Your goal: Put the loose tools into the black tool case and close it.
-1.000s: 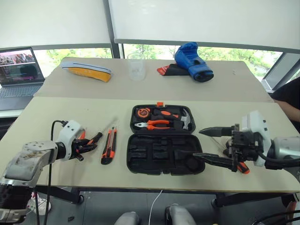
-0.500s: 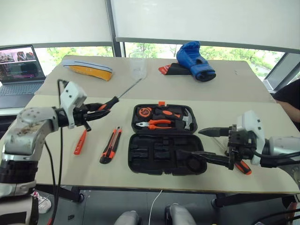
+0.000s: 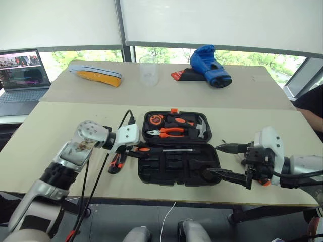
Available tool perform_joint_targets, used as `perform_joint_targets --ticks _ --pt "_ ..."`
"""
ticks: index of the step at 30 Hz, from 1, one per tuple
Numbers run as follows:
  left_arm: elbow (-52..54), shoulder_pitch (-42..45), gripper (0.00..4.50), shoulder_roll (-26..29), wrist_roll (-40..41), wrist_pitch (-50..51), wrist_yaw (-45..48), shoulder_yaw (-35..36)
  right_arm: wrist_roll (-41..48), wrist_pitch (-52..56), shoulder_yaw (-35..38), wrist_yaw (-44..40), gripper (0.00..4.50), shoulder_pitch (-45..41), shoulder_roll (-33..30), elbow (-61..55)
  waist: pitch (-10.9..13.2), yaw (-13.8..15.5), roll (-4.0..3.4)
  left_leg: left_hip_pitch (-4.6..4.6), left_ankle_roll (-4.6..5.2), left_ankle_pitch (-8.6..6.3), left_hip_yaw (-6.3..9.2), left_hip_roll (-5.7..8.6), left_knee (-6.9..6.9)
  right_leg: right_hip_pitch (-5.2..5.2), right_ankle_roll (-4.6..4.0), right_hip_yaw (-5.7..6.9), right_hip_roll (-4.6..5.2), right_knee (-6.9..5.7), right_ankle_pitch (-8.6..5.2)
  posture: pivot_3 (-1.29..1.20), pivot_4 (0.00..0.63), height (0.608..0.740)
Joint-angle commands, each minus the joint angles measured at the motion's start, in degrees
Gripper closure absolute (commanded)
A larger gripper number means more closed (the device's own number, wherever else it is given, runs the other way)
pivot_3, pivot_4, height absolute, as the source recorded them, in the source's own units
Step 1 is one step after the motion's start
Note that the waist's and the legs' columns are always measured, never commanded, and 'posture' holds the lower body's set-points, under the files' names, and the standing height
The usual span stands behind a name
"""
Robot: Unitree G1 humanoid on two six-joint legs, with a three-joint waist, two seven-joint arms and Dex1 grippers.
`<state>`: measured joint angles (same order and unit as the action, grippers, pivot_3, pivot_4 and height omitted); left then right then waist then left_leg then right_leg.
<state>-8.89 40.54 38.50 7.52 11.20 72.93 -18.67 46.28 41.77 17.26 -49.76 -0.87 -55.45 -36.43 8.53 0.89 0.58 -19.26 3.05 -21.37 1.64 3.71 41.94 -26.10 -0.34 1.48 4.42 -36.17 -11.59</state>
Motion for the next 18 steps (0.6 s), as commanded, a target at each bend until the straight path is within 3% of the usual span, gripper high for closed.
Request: perform_joint_targets --ticks 1,8,18 --pt "-0.6 2.4 3.63 -2.0 -1.4 -1.5 0.0 -0.6 0.2 -0.6 2.1 0.5 0.0 0.1 0.2 -0.9 0.0 0.0 0.0 -0.01 0.03 0.01 -0.01 0.03 0.0 0.0 0.07 -0.05 0.0 0.04 0.04 0.0 0.15 0.731" --pt "-6.8 5.3 3.63 -5.9 -5.9 -3.1 -2.4 -1.9 -0.3 -0.8 1.5 1.7 0.0 -0.2 0.8 -0.9 0.0 -0.1 0.01 -0.03 0.11 0.04 -0.05 0.16 0.0 -0.03 0.23 -0.22 0.02 0.09 0.14 0.0 0.15 0.731" --pt "-8.1 5.7 3.63 -7.4 -5.3 -4.1 -0.5 -1.5 -0.3 -0.9 2.0 2.5 0.0 0.1 1.1 -0.8 0.0 -0.1 0.01 -0.03 0.13 0.04 -0.06 0.17 0.0 -0.06 0.25 -0.33 0.02 0.08 0.15 0.0 0.15 0.731"
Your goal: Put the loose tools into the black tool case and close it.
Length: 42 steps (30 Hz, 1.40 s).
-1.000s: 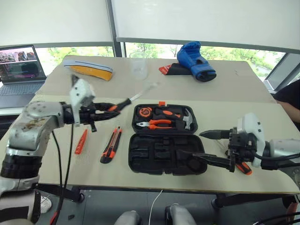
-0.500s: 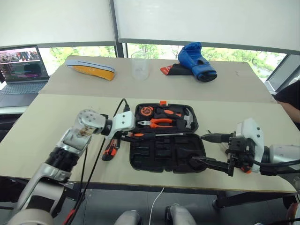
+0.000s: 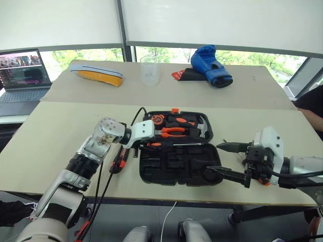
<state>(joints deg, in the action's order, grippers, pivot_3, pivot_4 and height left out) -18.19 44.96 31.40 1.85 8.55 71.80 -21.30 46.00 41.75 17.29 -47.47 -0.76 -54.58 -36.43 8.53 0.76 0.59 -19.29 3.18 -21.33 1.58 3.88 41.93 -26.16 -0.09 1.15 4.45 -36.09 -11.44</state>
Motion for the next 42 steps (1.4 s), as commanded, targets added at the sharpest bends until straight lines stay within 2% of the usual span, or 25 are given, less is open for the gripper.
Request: perform_joint_targets --ticks 1,12,13,14,17,18,19,22,23,28,30,39,42 --pt "1.3 1.2 3.63 -0.4 0.3 -1.5 0.7 1.1 0.0 -0.9 2.0 0.3 0.0 0.0 0.3 -0.9 0.0 0.0 0.0 0.0 0.0 0.0 0.0 0.0 0.0 0.0 0.0 0.0 0.0 0.0 0.0 0.0 0.15 0.731" --pt "0.6 1.5 3.63 -1.3 -1.1 -1.4 0.3 0.9 0.1 -1.0 2.6 0.8 0.0 0.8 0.7 -1.6 0.0 0.0 0.0 0.0 0.01 0.0 -0.01 0.02 0.0 0.0 0.02 -0.03 0.0 0.0 0.01 0.0 0.15 0.731" --pt "0.7 1.8 2.62 -1.5 -1.0 -1.2 0.0 1.3 0.2 -1.0 2.6 0.9 0.0 0.9 0.7 -1.8 0.0 0.0 0.0 0.0 0.01 0.0 -0.02 0.02 0.0 0.0 0.02 -0.04 0.0 0.0 0.01 0.0 0.15 0.731" --pt "1.6 2.1 2.44 -1.6 0.0 -0.1 0.5 2.0 0.4 -1.0 2.7 0.9 0.0 1.1 0.8 -2.0 0.0 0.0 0.0 0.0 0.01 0.0 -0.02 0.02 0.0 0.0 0.02 -0.04 0.0 0.0 0.01 0.0 0.15 0.731" --pt "5.2 2.8 1.24 -1.4 2.7 3.6 1.9 3.7 0.7 -1.0 3.2 0.8 0.0 1.6 1.0 -2.4 0.0 0.0 0.01 -0.01 0.02 0.01 -0.02 0.02 0.01 0.0 0.03 -0.05 0.0 -0.01 0.02 0.0 0.15 0.731" --pt "5.7 2.9 0.98 -1.2 3.1 3.7 2.2 3.8 0.7 -1.0 3.3 0.7 0.0 1.7 1.0 -2.4 0.0 0.0 0.01 -0.02 0.02 0.01 -0.02 0.02 0.01 -0.01 0.03 -0.05 0.0 -0.01 0.02 0.0 0.15 0.731" --pt "5.9 2.9 0.98 -1.2 3.3 3.5 2.5 3.8 0.6 -1.1 3.4 0.6 0.0 1.9 1.1 -2.4 0.0 0.1 0.01 -0.01 0.02 0.01 -0.02 0.02 0.01 0.0 0.03 -0.06 0.0 -0.01 0.02 0.0 0.15 0.731" --pt "5.7 3.1 1.53 -1.8 3.9 3.3 2.6 3.9 0.5 -1.2 3.3 0.8 0.0 2.2 1.4 -2.6 0.0 0.0 0.01 0.01 0.02 0.01 -0.02 0.03 0.02 0.0 0.04 -0.08 0.0 -0.02 0.02 0.0 0.15 0.731" --pt "5.5 3.0 2.02 -1.9 4.1 3.3 2.8 3.8 0.5 -1.1 3.3 0.9 0.0 2.2 1.5 -2.7 0.0 0.0 0.01 0.01 0.02 0.01 -0.03 0.03 0.02 0.0 0.04 -0.1 0.0 -0.02 0.02 0.0 0.15 0.731" --pt "2.2 2.9 3.88 -4.1 2.2 1.8 1.7 2.1 0.4 -1.0 3.3 1.4 0.0 2.4 1.8 -3.2 0.0 0.0 0.01 0.02 0.03 0.02 -0.04 0.05 0.02 0.0 0.04 -0.12 0.0 -0.04 0.02 0.0 0.15 0.731" --pt "0.6 2.7 4.4 -5.2 1.4 1.3 1.1 1.4 -0.1 -1.1 3.4 1.7 0.0 2.8 1.9 -3.2 0.0 0.1 0.01 0.01 0.05 0.02 -0.04 0.07 0.03 0.0 0.05 -0.13 0.0 -0.04 0.03 0.0 0.15 0.731" --pt "-4.9 2.9 4.4 -7.0 -5.9 -0.4 -1.7 -3.9 0.2 -1.0 3.6 3.3 0.0 4.0 2.9 -4.2 0.0 0.2 0.01 0.01 0.1 0.05 -0.05 0.14 0.04 0.02 0.13 -0.2 0.01 -0.02 0.08 0.0 0.15 0.731" --pt "-5.1 2.4 4.4 -7.1 -6.1 -1.2 -0.5 -4.3 0.5 -0.8 3.8 3.8 0.0 4.4 3.3 -4.6 0.0 0.5 0.01 0.03 0.2 0.11 -0.06 0.17 0.06 0.07 0.2 -0.24 0.04 0.0 0.15 0.0 0.15 0.731"
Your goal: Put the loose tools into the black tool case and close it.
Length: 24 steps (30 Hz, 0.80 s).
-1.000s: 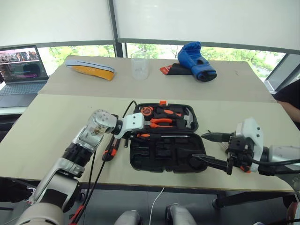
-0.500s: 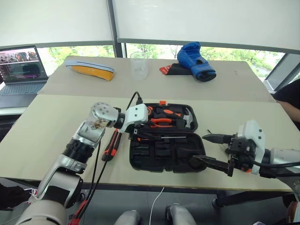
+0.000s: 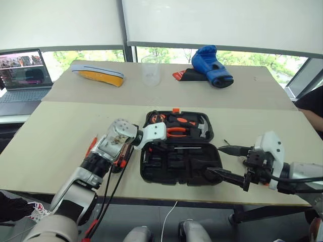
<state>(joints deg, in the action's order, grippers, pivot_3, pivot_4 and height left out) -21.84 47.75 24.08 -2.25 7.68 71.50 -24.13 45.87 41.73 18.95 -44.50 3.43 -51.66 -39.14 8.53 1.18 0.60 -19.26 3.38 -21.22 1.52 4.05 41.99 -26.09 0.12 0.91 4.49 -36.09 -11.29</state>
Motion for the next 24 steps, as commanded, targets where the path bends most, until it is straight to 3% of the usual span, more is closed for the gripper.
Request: perform_joint_targets --ticks 1,12,24 --pt "-0.9 -0.5 4.4 0.1 -1.3 0.4 0.3 -1.0 0.8 -0.7 2.4 1.0 0.0 0.3 0.5 -2.0 0.0 0.1 0.0 0.0 0.04 0.03 -0.02 0.02 0.03 0.01 0.02 -0.04 0.01 0.0 0.05 0.0 0.15 0.731" --pt "3.0 3.2 4.4 -0.2 8.4 11.6 2.5 7.1 1.0 -0.9 2.8 1.4 0.0 0.6 0.7 -1.4 0.0 -0.3 0.01 -0.08 0.12 0.08 -0.09 0.01 0.23 -0.02 0.08 -0.14 -0.03 -0.01 0.27 0.0 0.15 0.731" --pt "-3.5 1.8 4.4 -2.1 0.2 2.2 -1.0 0.2 0.9 -0.7 2.7 1.5 0.0 -0.4 0.8 -1.0 0.0 -0.2 0.01 -0.1 0.13 0.08 -0.09 0.03 0.18 -0.02 0.09 -0.14 0.01 0.1 0.28 0.0 0.15 0.731"
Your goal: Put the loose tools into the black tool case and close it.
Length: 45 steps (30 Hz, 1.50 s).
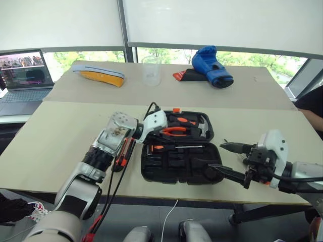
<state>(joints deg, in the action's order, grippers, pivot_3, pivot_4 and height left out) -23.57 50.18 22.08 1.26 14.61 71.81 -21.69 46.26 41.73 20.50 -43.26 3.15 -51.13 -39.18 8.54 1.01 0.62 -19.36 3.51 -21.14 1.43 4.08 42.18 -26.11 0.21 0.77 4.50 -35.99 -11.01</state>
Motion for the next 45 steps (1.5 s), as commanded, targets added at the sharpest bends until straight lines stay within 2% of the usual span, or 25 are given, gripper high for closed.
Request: perform_joint_targets --ticks 1,6,11,14,17,20,23,24,28,33,38,45 --pt "-2.7 -0.9 4.4 -0.1 -4.4 -5.8 -2.0 -3.0 0.5 -0.7 1.2 0.4 0.0 0.0 0.3 -1.0 0.0 0.0 0.0 0.0 0.0 0.0 0.0 0.0 -0.01 0.0 0.0 -0.01 0.02 0.0 0.0 0.0 0.15 0.731" --pt "-4.8 -1.4 4.4 -0.3 -5.8 -9.0 -2.3 -3.5 0.8 -0.5 1.3 1.3 0.0 0.4 1.0 -1.7 0.0 0.2 0.0 0.05 0.0 0.0 0.0 -0.01 0.04 0.08 0.02 -0.03 0.1 -0.01 0.01 0.0 0.15 0.731" --pt "-4.7 0.5 4.4 -0.8 -1.9 -5.9 -2.9 1.2 -0.2 -0.7 1.8 2.5 0.0 1.9 1.7 -1.7 0.0 0.2 0.0 0.05 0.02 0.01 0.0 0.0 0.06 0.1 0.04 -0.05 0.09 -0.02 0.11 0.0 0.15 0.731" --pt "-0.6 1.8 3.69 -0.9 7.9 -1.6 -1.2 9.8 -3.4 -1.8 3.2 6.8 0.0 2.1 3.6 0.9 0.0 0.1 0.06 0.0 0.03 0.02 -0.01 -0.01 0.1 0.04 0.04 -0.04 0.06 -0.06 0.11 0.0 0.15 0.731" --pt "4.7 1.3 2.63 0.9 14.2 4.5 -0.7 15.2 -7.9 -3.0 5.2 10.2 0.0 3.1 4.9 3.0 0.0 -0.2 0.05 -0.08 0.02 0.02 -0.01 -0.01 0.1 -0.09 0.03 -0.05 0.06 -0.08 0.12 0.0 0.15 0.731" --pt "16.0 -1.0 1.43 5.6 24.6 18.2 3.4 19.3 -8.9 -2.6 11.8 9.5 0.0 8.1 5.2 3.6 0.0 -0.3 0.02 -0.07 0.01 0.02 -0.01 -0.01 0.01 -0.13 0.03 -0.04 0.04 -0.06 0.11 0.0 0.15 0.731" --pt "23.2 -3.8 0.31 9.6 31.7 25.4 5.3 22.0 -8.0 -1.8 17.5 7.2 0.0 13.2 5.5 3.8 0.0 -0.2 -0.02 0.03 0.01 0.02 0.02 -0.01 -0.16 -0.15 0.03 -0.03 -0.04 -0.02 0.11 0.0 0.15 0.731" --pt "24.8 -4.7 0.08 10.7 33.6 27.1 5.7 22.9 -7.5 -1.6 19.3 6.2 0.0 14.9 5.6 3.9 0.0 -0.2 -0.03 0.02 0.01 0.02 0.02 0.01 -0.19 -0.14 0.04 -0.02 -0.05 0.03 0.11 0.0 0.15 0.731" --pt "29.9 -8.6 0.08 15.1 38.9 32.6 5.8 25.3 -7.8 -1.8 24.4 1.3 0.0 22.3 6.5 6.7 0.0 -0.2 -0.01 0.06 0.01 0.02 0.03 0.04 -0.23 -0.08 0.04 -0.04 -0.07 0.13 0.11 0.0 0.15 0.731" --pt "33.5 -12.0 0.08 18.3 39.2 31.1 6.3 24.0 -13.2 -6.6 19.9 -1.3 0.0 24.2 6.4 11.5 0.0 -0.5 0.0 0.21 -0.05 0.04 -0.01 0.04 -0.21 0.09 0.01 -0.21 -0.06 0.12 0.12 0.0 0.15 0.731" --pt "35.8 -14.5 0.08 20.9 37.8 28.7 7.2 22.2 -17.2 -9.7 12.4 -1.8 0.0 19.0 5.5 19.0 0.0 -0.8 -0.04 0.34 -0.26 0.16 -0.03 -0.01 -0.24 0.19 -0.11 -0.28 -0.09 0.06 0.21 0.0 0.15 0.731" --pt "38.0 -16.1 0.08 21.5 37.5 26.9 6.0 21.0 -20.6 -11.9 5.1 -2.2 0.0 10.1 5.8 27.8 0.1 -0.8 -0.05 0.33 -0.31 0.2 -0.02 -0.02 -0.26 0.14 -0.2 -0.28 -0.07 0.01 0.26 0.0 0.15 0.731"
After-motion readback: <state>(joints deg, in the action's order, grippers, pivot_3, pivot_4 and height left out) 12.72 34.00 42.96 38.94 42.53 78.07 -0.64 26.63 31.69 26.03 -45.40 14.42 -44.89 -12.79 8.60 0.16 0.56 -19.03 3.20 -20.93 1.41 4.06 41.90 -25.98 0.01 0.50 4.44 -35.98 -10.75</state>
